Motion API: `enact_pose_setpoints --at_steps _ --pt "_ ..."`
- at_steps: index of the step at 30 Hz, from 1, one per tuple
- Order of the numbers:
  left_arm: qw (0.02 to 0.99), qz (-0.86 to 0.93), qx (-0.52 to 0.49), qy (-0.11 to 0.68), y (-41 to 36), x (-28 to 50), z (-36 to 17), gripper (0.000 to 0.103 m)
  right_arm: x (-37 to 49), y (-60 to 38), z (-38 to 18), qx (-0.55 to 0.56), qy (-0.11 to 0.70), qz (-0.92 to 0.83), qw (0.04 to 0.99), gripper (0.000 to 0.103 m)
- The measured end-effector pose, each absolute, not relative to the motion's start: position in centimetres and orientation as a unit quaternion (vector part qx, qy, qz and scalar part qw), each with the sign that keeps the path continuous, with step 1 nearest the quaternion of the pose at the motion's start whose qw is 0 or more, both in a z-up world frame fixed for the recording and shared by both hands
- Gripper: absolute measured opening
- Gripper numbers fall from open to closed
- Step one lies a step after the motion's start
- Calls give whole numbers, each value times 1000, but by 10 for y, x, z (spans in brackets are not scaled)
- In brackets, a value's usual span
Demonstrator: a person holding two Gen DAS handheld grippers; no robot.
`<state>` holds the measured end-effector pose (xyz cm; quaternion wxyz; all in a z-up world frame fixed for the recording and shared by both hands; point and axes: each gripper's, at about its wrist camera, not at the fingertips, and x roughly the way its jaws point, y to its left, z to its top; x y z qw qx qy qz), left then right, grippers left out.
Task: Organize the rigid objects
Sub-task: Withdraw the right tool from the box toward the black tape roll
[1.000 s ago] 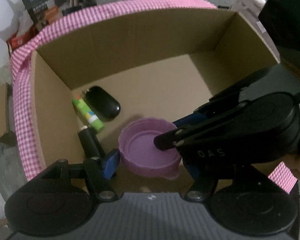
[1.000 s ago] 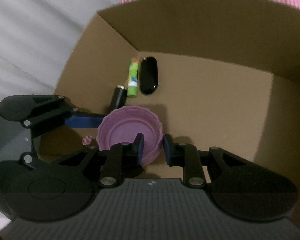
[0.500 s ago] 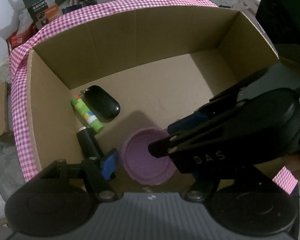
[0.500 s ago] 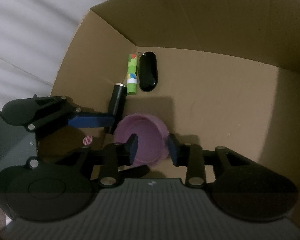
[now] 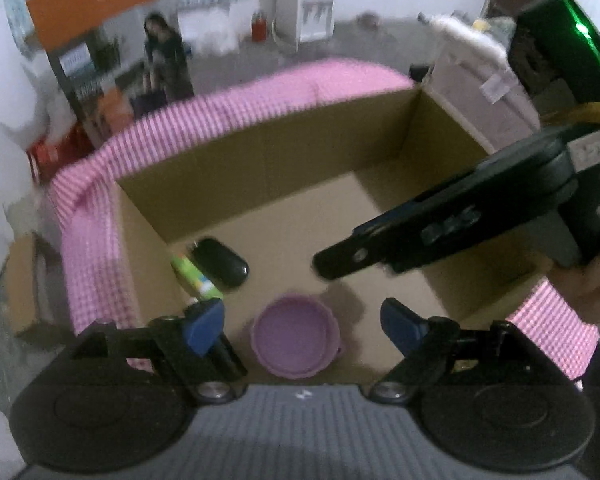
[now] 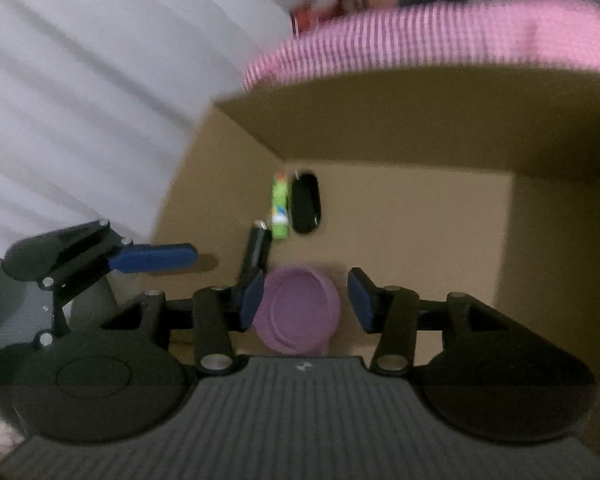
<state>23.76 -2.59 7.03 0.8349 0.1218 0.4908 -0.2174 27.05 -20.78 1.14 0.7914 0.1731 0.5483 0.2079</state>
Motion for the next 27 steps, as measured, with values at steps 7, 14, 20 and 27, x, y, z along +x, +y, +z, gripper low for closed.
enact_pose_setpoints --at_steps 7,14,20,27 --pt "881 -227 107 400 -6 186 126 94 201 -235 98 144 428 210 867 55" --pt "904 -224 101 351 6 118 130 98 92 -249 139 155 346 230 896 62" --pt "898 -225 68 372 16 73 86 98 25 -233 104 148 353 223 896 65" --pt "886 -203 97 406 4 45 20 97 15 -196 20 155 433 206 864 63"
